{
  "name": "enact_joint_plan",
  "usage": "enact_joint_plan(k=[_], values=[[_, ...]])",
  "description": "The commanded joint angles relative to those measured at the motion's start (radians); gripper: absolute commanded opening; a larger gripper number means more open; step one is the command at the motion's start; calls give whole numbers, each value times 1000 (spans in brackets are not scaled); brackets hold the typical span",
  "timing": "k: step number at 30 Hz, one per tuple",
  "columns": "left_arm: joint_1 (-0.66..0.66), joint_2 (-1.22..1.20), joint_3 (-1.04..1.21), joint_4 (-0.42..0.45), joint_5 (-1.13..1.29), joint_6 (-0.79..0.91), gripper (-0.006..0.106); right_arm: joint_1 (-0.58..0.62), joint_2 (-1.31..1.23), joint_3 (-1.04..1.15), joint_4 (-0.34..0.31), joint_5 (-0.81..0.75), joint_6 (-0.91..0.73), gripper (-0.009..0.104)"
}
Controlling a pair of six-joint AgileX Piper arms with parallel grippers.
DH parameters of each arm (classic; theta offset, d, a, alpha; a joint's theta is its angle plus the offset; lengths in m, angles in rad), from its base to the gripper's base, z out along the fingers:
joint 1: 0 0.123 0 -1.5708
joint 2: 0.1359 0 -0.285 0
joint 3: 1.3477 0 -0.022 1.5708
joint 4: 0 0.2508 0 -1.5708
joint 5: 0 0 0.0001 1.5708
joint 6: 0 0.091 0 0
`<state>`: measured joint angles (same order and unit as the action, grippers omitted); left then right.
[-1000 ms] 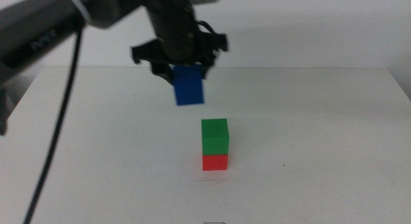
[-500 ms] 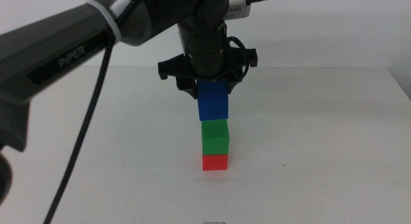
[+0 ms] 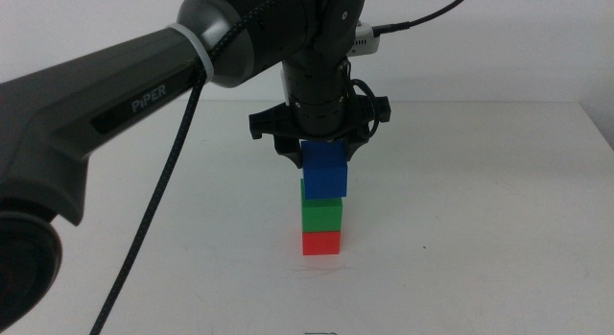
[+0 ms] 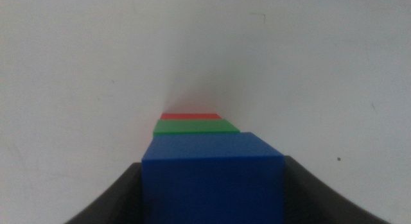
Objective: Stack red cubes first, then green, then blue cubes in a specific spot.
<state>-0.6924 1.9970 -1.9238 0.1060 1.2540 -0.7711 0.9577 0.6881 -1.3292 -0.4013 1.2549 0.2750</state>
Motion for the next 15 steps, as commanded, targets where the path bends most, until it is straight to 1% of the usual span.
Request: enact_joint_plan(k=[1,7,15], values=[[-4,-60,-23,-4,19,-4,-1,-7,6,-17,-39,-63,-9,94],[-9,-34,-23,-2,22,-5,-1,-7,6,-17,-39,-63,-9,94],[-13,-28,-23,25,10,-8,-1,-7,6,-17,-39,-63,-9,94]])
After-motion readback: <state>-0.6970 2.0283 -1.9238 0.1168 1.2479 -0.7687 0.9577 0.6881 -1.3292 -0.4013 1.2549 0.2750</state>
